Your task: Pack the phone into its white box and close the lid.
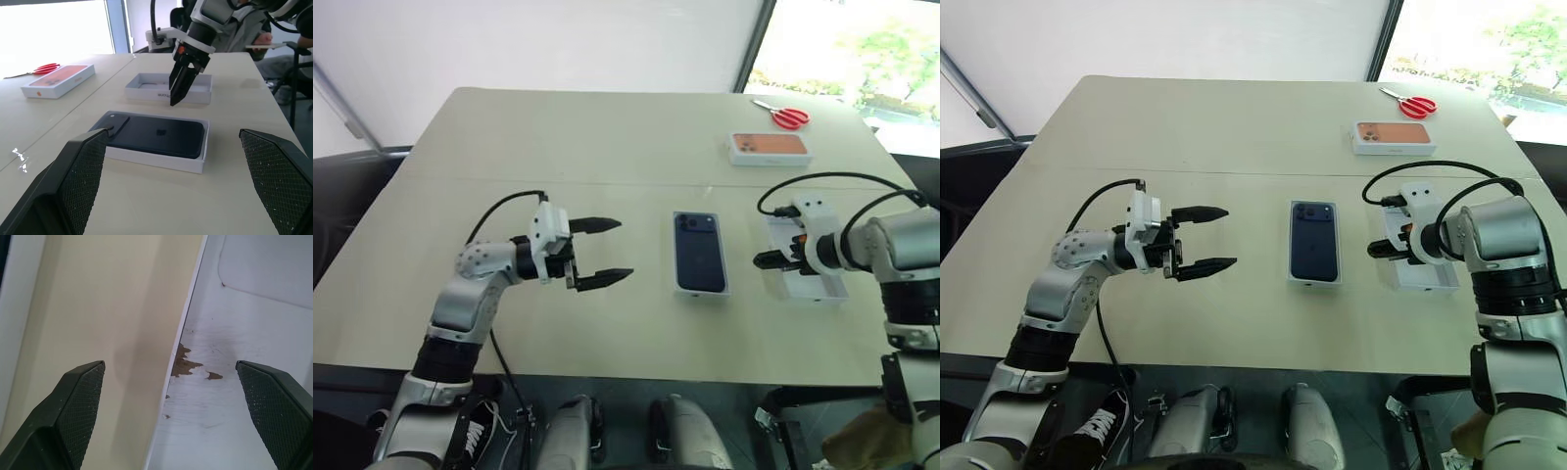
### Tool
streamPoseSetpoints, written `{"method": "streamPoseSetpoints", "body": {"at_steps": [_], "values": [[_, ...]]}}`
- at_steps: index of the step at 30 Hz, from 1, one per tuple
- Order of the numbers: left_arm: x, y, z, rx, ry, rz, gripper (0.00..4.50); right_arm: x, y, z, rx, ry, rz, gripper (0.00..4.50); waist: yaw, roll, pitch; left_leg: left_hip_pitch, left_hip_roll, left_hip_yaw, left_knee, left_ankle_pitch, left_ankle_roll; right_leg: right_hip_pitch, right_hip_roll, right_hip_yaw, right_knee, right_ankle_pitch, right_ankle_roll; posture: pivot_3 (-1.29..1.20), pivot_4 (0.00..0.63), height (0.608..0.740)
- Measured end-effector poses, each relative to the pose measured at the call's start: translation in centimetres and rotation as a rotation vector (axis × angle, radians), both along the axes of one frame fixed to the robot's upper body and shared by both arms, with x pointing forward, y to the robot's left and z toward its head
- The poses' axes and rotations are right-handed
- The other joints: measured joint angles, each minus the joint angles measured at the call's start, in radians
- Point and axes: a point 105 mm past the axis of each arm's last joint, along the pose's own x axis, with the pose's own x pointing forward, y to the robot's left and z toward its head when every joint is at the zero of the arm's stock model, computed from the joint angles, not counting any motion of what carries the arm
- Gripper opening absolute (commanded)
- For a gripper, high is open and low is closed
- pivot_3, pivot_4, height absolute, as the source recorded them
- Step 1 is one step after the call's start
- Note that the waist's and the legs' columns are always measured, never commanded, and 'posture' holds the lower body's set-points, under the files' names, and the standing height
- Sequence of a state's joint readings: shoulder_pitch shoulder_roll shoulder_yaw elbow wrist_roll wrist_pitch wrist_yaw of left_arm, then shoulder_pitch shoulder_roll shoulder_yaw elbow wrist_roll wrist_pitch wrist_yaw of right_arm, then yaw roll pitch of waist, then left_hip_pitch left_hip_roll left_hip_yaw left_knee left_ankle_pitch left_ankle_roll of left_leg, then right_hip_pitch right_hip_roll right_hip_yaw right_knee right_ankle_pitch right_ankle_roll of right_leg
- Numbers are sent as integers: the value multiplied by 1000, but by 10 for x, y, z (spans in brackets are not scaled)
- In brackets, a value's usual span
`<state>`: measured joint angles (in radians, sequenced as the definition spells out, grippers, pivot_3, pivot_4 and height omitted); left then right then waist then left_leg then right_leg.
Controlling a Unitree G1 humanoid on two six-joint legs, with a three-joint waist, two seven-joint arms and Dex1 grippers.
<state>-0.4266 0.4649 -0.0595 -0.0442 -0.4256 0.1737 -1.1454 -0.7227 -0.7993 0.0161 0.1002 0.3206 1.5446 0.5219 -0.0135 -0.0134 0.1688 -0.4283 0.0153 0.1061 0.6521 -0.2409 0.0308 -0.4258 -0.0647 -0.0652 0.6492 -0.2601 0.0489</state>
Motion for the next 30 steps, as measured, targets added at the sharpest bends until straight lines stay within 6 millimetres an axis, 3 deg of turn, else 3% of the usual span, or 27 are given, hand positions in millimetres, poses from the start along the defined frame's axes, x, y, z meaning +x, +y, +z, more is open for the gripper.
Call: {"method": "streamPoseSetpoints", "body": {"at_steps": [1,5,12,15,25,28,30], "values": [[0,0,0,-2,-1,4,4500,0,0,0,2,3,-3,3612,0,0,0,0,0,0,0,0,0,0,0,0,0,0,0,0,150,740],[-1,1,-4,-9,8,25,4500,3,3,-2,6,8,1,1606,-1,0,0,0,0,0,0,0,0,0,0,0,0,0,0,0,150,740],[0,2,-5,-15,11,46,4500,6,3,-2,-11,8,7,1606,0,0,0,0,0,0,1,0,0,1,0,0,0,0,0,0,150,740],[1,2,-5,-18,11,57,4500,8,-1,-3,-19,6,-21,199,0,0,0,0,0,0,1,0,0,1,1,0,0,0,0,0,150,740],[4,3,-3,-24,9,79,4500,19,6,2,37,-29,-72,86,-4,0,0,0,0,0,1,0,0,1,1,0,1,0,1,0,150,740],[7,4,-2,-30,12,96,4500,38,22,26,128,-156,-77,86,-5,1,0,0,1,1,0,0,0,0,2,0,1,0,1,0,150,740],[11,4,0,-44,13,113,4500,52,38,56,270,-252,-94,86,-2,1,1,0,1,1,0,1,0,0,3,0,1,0,1,0,150,740]]}}
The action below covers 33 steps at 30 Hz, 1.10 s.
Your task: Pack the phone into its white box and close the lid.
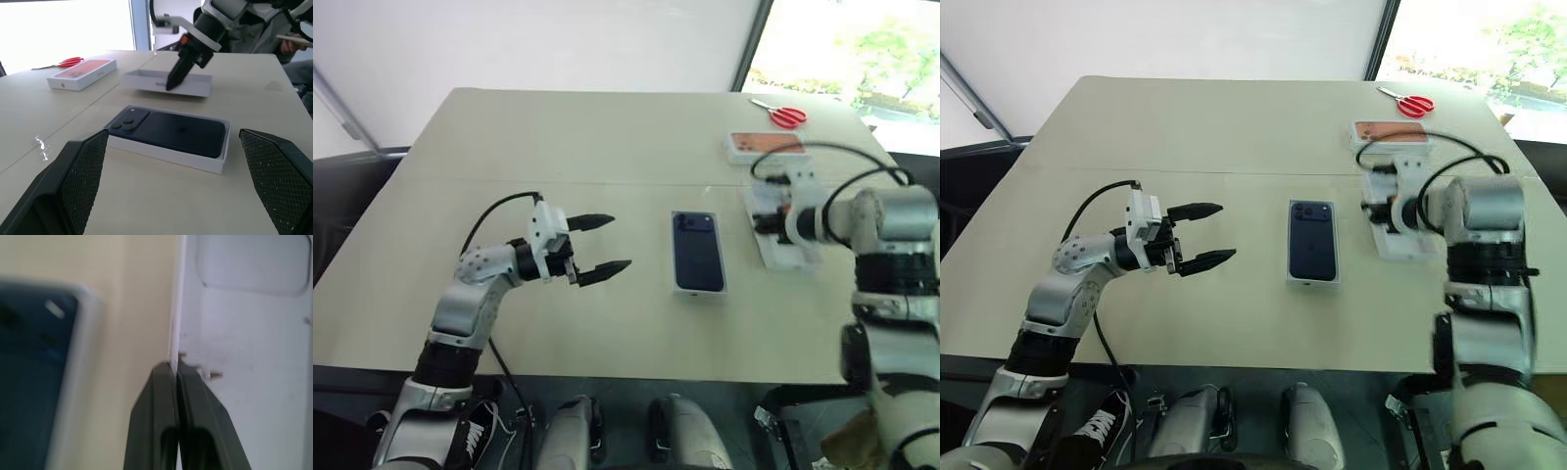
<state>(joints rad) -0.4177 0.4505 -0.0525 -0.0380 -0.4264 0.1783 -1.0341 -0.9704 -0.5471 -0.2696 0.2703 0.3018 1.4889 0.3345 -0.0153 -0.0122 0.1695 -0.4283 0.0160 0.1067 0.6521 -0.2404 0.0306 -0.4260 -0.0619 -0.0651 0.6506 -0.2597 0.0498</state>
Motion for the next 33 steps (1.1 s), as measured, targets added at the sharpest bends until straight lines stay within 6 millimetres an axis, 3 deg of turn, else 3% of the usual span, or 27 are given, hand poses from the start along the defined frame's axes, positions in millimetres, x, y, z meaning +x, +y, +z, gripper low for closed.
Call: {"method": "streamPoseSetpoints", "body": {"at_steps": [3,5,12,20,25,28,33], "values": [[7,5,6,-25,2,38,4500,4,30,36,226,-118,84,86,4,0,0,0,0,0,0,0,0,0,0,0,0,0,0,0,150,740],[13,10,11,-52,6,71,4500,0,50,43,345,-129,158,86,5,0,0,0,0,0,0,0,0,1,0,0,-1,0,0,0,150,740],[23,14,18,-110,2,156,4500,-21,107,38,748,-143,395,86,1,0,0,0,0,0,0,1,1,1,0,0,0,0,1,0,150,740],[25,14,21,-120,4,192,4500,-30,140,17,951,-92,350,86,-3,0,0,0,0,0,-1,1,1,1,0,0,0,0,0,0,150,740],[25,15,19,-118,28,203,4500,-43,143,-9,968,-30,318,86,-1,0,0,0,0,1,-1,1,1,1,0,0,0,0,0,0,150,740],[25,15,16,-117,50,198,3670,-44,139,-6,966,-36,317,0,-4,0,0,0,0,1,-1,1,1,1,0,0,0,0,0,0,150,740],[27,6,16,-171,134,155,1181,-51,136,-20,982,17,309,0,-4,0,0,0,0,1,-2,2,1,1,0,0,0,0,0,0,150,740]]}}
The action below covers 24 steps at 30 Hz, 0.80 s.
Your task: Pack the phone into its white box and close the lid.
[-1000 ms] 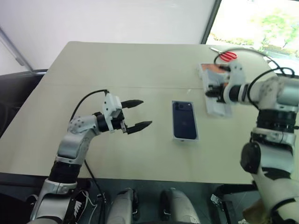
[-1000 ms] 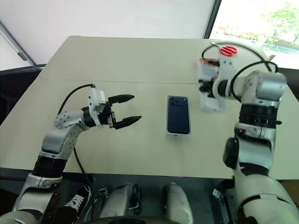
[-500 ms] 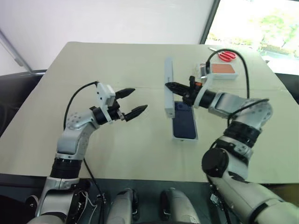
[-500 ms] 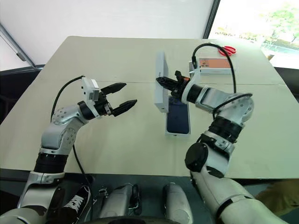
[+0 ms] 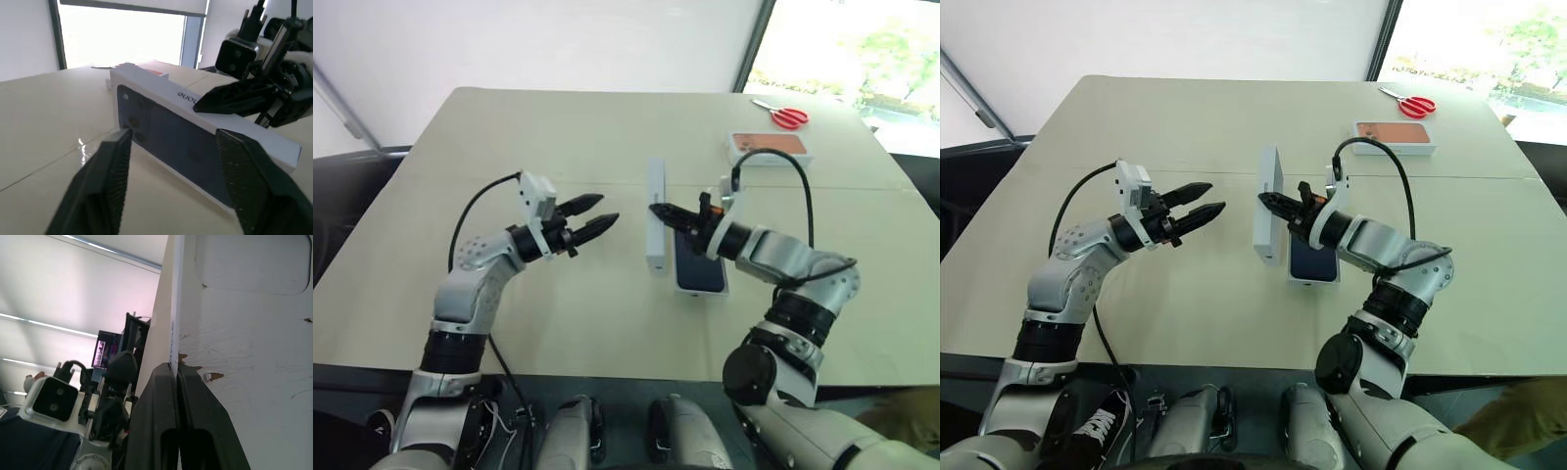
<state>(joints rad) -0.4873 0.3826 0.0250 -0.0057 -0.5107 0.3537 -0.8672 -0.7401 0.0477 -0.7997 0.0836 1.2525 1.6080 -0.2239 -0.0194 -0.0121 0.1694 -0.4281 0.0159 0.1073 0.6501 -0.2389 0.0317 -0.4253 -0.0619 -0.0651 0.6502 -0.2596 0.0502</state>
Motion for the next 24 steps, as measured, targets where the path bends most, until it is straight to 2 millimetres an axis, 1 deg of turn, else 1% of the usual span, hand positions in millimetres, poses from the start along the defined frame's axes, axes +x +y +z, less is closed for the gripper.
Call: {"method": "streamPoseSetpoints", "body": {"at_steps": [2,3,6,8,12,14,15,16,17,20,23,24], "values": [[4,-2,-5,-6,18,21,145,-2,0,-6,11,25,7,0,0,0,0,0,0,0,0,0,0,0,0,0,0,0,0,0,150,740],[6,-3,-8,-9,26,31,61,-3,1,-5,18,26,12,0,0,0,0,0,0,0,0,0,0,0,0,0,0,0,0,0,150,740],[12,-12,-19,-13,46,54,61,-7,5,-5,27,21,33,0,1,0,0,0,0,0,0,0,0,0,0,0,0,0,0,0,150,740],[15,-21,-23,0,41,56,61,-8,4,-11,24,48,17,0,4,0,0,0,0,0,0,0,0,0,0,0,-1,0,0,0,150,740],[15,-24,-28,10,51,50,61,-6,-7,-11,-3,49,-21,0,2,0,0,0,0,0,0,0,0,0,0,0,-1,0,0,0,150,740],[17,-27,-31,12,58,54,61,-7,-8,-12,0,53,-24,0,2,0,0,0,0,0,0,0,0,0,0,0,-1,0,0,0,150,740],[18,-31,-34,9,64,50,0,-7,-9,-12,-4,53,-26,618,3,0,0,0,0,0,0,0,0,0,1,0,-1,0,0,0,150,740],[19,-37,-38,2,78,46,0,-6,-11,-12,-21,54,-35,959,4,0,0,0,0,0,0,0,1,0,0,0,-1,0,0,0,150,740],[19,-41,-42,7,88,41,0,-4,-13,-12,-30,54,-44,1397,4,0,0,-1,0,0,0,0,1,0,0,0,-1,0,0,0,150,740],[19,-51,-51,17,101,31,0,-2,-18,-9,-63,42,-54,2904,5,0,0,-1,0,0,0,0,1,0,1,0,-1,0,0,0,150,740],[18,-62,-59,20,113,16,0,5,-33,-6,-105,27,-90,4395,6,0,0,-1,0,0,0,0,1,0,1,0,-1,0,1,0,150,740],[18,-65,-61,22,116,10,0,7,-38,-4,-128,16,-100,4461,6,0,0,-1,0,0,0,0,1,0,1,0,-1,0,1,0,150,740]]}}
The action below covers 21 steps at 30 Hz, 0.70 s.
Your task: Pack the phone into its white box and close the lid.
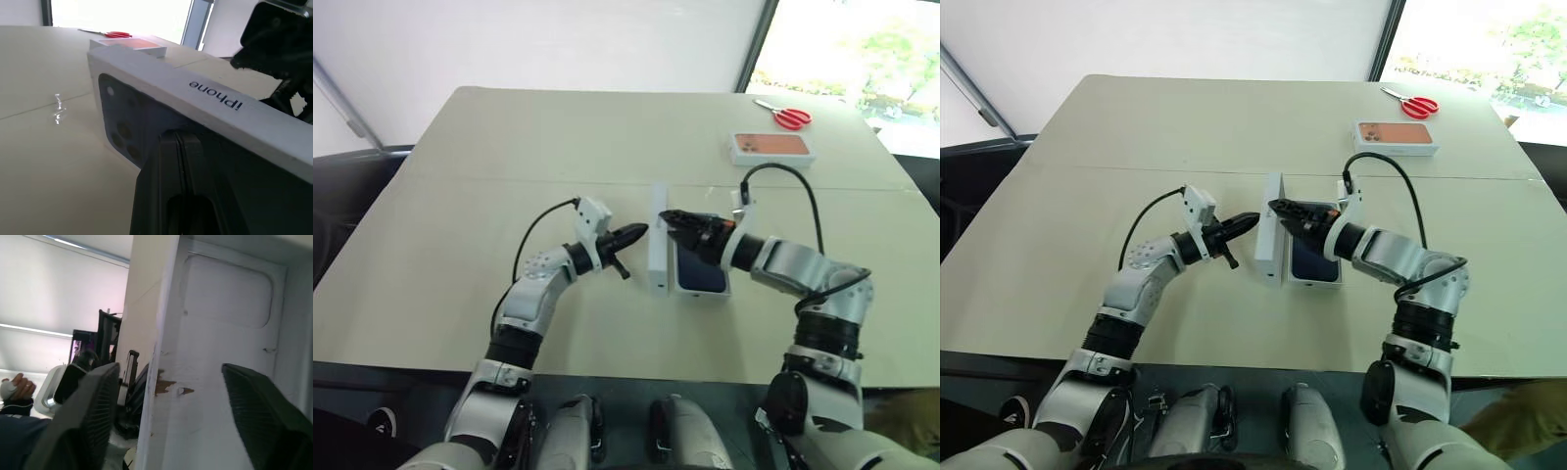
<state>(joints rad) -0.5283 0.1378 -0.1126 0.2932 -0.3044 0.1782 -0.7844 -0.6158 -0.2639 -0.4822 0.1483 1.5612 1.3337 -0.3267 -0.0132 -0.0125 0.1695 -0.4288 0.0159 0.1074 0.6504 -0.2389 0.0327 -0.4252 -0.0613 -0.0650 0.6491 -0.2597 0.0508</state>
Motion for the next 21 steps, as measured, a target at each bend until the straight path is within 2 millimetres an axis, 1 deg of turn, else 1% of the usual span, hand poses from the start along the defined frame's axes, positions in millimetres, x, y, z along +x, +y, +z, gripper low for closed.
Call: {"method": "streamPoseSetpoints", "body": {"at_steps": [3,5,6,7,8,10,11,12,14,16,17,19,21], "values": [[0,-11,2,-6,-5,-23,0,5,-14,4,-104,-48,-9,4461,1,0,0,-1,0,0,0,0,0,0,0,0,0,0,0,0,150,740],[1,-18,10,-17,-28,-35,0,13,-31,18,-206,-129,-39,4461,3,0,0,-2,0,0,1,0,1,-2,0,0,0,0,0,0,150,740],[1,-21,12,-23,-36,-41,0,18,-41,29,-245,-181,-65,4461,3,0,0,-2,0,0,1,0,1,-2,0,0,-1,0,1,0,150,740],[1,-23,15,-29,-45,-45,0,24,-54,44,-303,-257,-107,4461,3,0,0,-3,0,0,1,0,2,-2,0,0,-1,0,1,0,150,740],[1,-25,15,-31,-45,-47,0,28,-64,51,-354,-310,-141,4461,3,0,0,-3,0,0,1,-1,2,-1,1,0,-2,0,1,0,150,740],[2,-28,12,-35,-33,-51,0,35,-82,58,-481,-402,-192,4461,3,-1,0,-3,0,0,1,-1,3,-1,1,0,-2,-1,2,0,150,740],[2,-29,10,-34,-24,-51,0,36,-89,56,-521,-438,-208,4461,3,-1,0,-3,0,0,1,-1,3,-1,1,0,-2,-1,2,0,150,740],[3,-31,7,-34,-12,-54,0,37,-94,50,-574,-464,-211,4461,4,-1,0,-3,0,0,1,-1,3,-1,1,0,-2,-1,3,0,150,740],[2,-36,2,-32,2,-60,0,37,-97,32,-664,-486,-184,4461,3,-1,1,-3,0,0,1,-1,3,-2,1,0,-2,-1,3,0,150,740],[0,-45,0,-40,16,-80,0,37,-96,15,-749,-495,-136,4461,3,-1,1,-3,0,0,2,-1,3,-2,1,0,-2,-1,3,0,150,740],[-1,-50,0,-44,19,-89,0,37,-95,9,-792,-515,-115,4461,4,-1,1,-3,0,0,2,-1,3,-2,1,0,-2,-1,3,0,150,740],[-4,-60,-1,-37,18,-114,0,34,-90,1,-873,-569,-61,4461,4,-1,1,-3,0,0,3,-1,3,-2,1,0,-2,-1,3,0,150,740],[-5,-66,1,-40,13,-126,0,34,-83,-2,-973,-652,-10,4461,5,-1,1,-3,0,0,3,-1,3,-1,1,0,-2,-1,3,0,150,740]]}}
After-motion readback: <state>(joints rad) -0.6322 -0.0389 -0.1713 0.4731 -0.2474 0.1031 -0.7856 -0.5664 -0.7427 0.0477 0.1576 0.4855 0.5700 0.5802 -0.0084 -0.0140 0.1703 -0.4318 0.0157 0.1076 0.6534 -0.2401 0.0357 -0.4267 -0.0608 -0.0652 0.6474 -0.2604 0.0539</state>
